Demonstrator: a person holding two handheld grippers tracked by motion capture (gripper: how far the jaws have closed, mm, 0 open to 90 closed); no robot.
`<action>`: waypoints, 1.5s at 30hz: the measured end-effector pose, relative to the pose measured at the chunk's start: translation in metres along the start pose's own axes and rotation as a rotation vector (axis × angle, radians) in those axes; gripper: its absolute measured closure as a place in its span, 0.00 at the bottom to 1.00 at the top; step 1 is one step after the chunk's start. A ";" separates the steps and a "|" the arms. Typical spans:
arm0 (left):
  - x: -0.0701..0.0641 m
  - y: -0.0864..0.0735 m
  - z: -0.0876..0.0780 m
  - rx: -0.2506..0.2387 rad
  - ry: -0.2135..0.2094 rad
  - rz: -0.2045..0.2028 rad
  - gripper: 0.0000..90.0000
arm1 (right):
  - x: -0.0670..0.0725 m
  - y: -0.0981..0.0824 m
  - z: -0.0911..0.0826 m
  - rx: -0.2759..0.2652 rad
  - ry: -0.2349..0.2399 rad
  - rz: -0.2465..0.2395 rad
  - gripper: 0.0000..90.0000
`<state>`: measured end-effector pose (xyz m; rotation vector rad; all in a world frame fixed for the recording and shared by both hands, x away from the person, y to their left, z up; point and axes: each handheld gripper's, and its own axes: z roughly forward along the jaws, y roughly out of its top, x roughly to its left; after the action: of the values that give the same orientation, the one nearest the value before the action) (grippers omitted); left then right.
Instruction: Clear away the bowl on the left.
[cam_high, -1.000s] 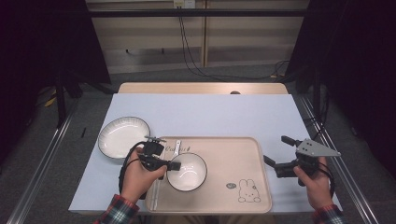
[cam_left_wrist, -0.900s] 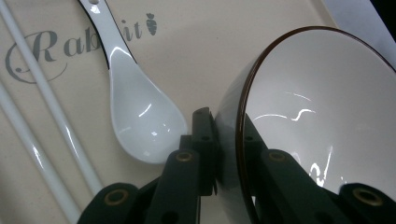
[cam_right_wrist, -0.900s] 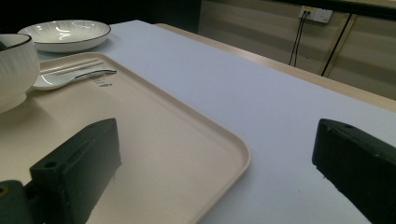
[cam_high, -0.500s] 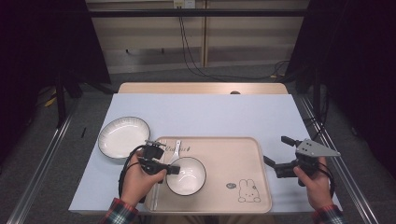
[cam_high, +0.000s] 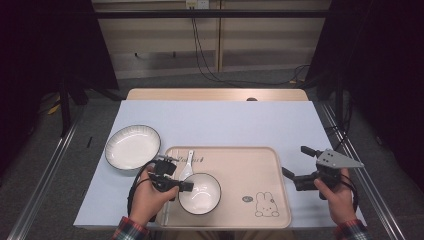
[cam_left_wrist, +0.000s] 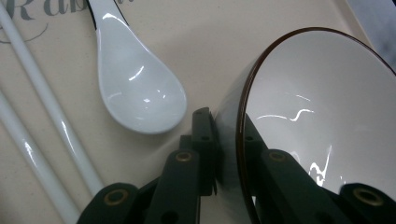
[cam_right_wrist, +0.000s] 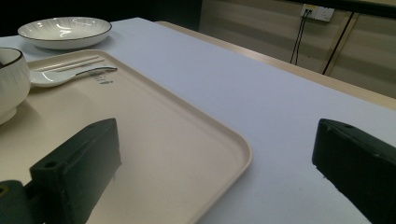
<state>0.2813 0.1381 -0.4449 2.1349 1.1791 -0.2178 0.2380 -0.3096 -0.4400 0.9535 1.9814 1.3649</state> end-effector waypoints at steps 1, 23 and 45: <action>0.000 0.000 0.000 -0.003 0.003 -0.002 0.92 | 0.000 0.000 0.000 -0.001 -0.003 -0.001 0.00; 0.000 -0.002 0.005 0.010 -0.026 0.010 0.89 | -0.001 0.000 0.001 -0.003 0.002 0.004 0.00; 0.005 0.019 -0.022 -0.164 -0.011 0.029 0.48 | -0.001 0.000 0.001 -0.001 -0.009 0.004 0.00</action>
<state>0.2953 0.1484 -0.4218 2.0036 1.1197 -0.1158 0.2397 -0.3097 -0.4406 0.9619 1.9729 1.3605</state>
